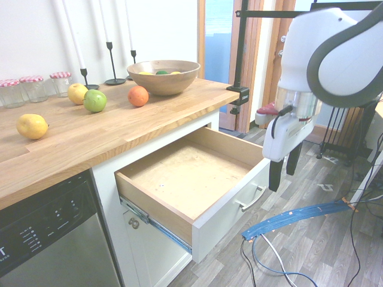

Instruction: Close the drawer

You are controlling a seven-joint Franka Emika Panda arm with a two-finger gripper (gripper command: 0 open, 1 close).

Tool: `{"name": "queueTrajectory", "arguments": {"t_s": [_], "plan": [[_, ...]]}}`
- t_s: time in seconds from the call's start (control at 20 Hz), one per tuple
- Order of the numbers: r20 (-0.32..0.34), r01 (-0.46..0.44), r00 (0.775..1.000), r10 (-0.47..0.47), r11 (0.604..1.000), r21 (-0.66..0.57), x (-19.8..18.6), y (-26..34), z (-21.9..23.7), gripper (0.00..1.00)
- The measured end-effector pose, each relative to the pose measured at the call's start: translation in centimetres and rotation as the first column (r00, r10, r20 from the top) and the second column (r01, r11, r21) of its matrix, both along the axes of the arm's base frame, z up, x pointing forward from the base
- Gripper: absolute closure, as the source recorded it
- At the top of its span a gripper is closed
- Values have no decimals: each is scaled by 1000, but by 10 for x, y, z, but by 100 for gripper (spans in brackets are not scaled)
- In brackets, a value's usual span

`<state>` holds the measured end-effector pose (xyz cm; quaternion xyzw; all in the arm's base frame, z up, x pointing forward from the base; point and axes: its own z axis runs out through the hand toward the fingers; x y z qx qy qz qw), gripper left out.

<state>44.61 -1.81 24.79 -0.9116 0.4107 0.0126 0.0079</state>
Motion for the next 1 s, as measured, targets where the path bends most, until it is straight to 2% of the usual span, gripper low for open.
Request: {"name": "queueTrajectory", "arguments": {"t_s": [0.3, 0.75, 0.9, 0.95, 1.0], "plan": [[-29, 2, 1000, -2, 1000, 11, 14, -7, -50, 0], [74, -16, 997, 17, 1000, -13, 40, -27, -103, 0], [84, -26, 996, 27, 1000, -13, 45, -29, -111, 0], [87, -25, 996, 25, 1000, -11, 46, -29, -112, 100], [89, -24, 996, 24, 1000, -7, 47, -30, -112, 100]]}}
